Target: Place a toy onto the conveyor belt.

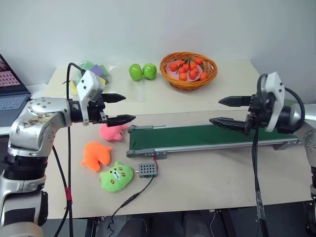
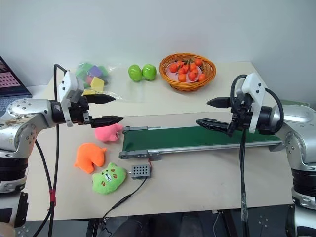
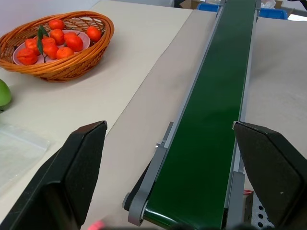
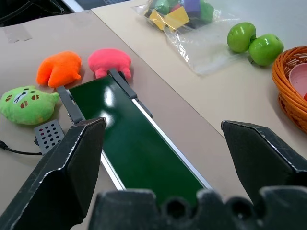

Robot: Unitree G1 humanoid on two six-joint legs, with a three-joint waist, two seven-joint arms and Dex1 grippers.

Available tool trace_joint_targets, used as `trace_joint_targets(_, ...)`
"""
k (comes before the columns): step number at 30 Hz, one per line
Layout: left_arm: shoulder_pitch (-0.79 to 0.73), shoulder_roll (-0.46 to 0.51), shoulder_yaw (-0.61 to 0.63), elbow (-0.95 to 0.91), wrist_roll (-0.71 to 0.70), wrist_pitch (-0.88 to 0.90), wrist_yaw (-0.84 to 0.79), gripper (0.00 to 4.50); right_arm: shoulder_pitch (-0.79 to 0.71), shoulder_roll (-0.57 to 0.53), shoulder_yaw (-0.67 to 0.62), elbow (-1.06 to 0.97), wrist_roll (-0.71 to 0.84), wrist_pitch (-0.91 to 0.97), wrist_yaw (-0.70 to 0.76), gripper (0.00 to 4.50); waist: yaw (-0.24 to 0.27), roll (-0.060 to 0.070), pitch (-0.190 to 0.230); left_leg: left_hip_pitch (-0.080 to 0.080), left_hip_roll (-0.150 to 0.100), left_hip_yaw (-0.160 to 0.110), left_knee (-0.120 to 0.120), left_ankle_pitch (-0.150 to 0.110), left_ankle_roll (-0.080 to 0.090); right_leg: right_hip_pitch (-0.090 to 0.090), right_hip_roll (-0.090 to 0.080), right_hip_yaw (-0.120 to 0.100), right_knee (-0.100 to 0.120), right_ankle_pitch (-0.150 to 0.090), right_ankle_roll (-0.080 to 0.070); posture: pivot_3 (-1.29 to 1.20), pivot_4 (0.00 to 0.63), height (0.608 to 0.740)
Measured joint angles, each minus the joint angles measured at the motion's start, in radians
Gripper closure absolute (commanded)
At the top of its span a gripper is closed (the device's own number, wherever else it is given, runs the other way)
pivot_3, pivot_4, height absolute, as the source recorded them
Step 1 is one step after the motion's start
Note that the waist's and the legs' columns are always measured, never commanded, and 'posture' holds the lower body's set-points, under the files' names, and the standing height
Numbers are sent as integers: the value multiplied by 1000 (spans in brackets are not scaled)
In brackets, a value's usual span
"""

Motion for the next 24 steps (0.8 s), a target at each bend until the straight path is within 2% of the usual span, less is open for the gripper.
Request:
trace_joint_targets(10, 5, -33, 104, 0, -68, 32, 57, 11, -50, 20, 47, 50, -16, -28, 18, 0, -6, 0, 0, 0, 0, 0, 0, 0, 0, 0, 0, 0, 0, 0, 0, 0, 150, 740)
trace_joint_targets(17, 9, -44, 267, 3, -220, 154, 133, 11, -99, 34, 82, 97, -39, -70, 35, 0, -8, 0, 0, 0, 0, 0, 0, 0, 0, 0, 0, 0, 0, 0, 0, 0, 150, 740)
trace_joint_targets(20, 20, -52, 411, 60, -344, 275, 214, 11, -120, 46, 101, 121, -54, -81, 41, 0, -14, 0, 0, 0, 0, 0, 0, 0, 0, -1, 0, 0, 1, 0, 0, 0, 150, 740)
trace_joint_targets(21, 27, -50, 526, 141, -423, 377, 283, 11, -128, 51, 108, 133, -60, -89, 45, 0, -17, 0, 0, 1, 1, 0, 0, 0, 0, -1, 1, 0, 2, 0, 0, 0, 150, 740)
trace_joint_targets(24, 40, -38, 667, 294, -551, 558, 369, 11, -140, 60, 121, 158, -72, -101, 57, 0, -13, 0, 0, 2, 0, 0, 0, 0, -1, -1, 1, 0, 2, 0, 0, 0, 150, 740)
